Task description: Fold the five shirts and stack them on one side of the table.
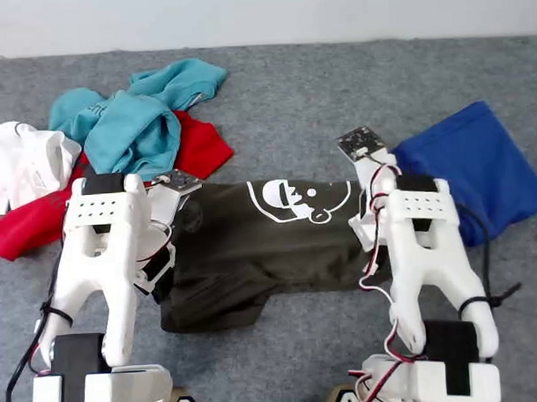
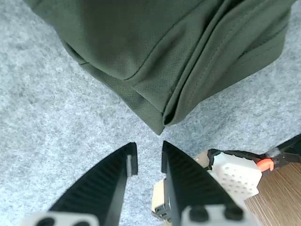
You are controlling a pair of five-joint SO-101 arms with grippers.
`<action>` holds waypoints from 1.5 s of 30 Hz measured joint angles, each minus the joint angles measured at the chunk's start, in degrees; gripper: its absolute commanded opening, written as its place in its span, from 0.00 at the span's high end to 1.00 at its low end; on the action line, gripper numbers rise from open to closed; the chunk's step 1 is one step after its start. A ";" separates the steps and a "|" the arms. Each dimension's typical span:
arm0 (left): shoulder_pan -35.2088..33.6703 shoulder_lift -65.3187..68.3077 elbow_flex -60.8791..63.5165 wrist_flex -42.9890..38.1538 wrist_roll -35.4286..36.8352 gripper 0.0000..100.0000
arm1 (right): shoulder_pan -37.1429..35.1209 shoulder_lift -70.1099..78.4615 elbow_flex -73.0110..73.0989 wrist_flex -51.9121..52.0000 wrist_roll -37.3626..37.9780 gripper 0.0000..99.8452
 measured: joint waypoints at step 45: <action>0.00 0.00 0.00 0.00 0.00 0.91 | 14.51 -12.66 27.16 -25.23 2.81 1.00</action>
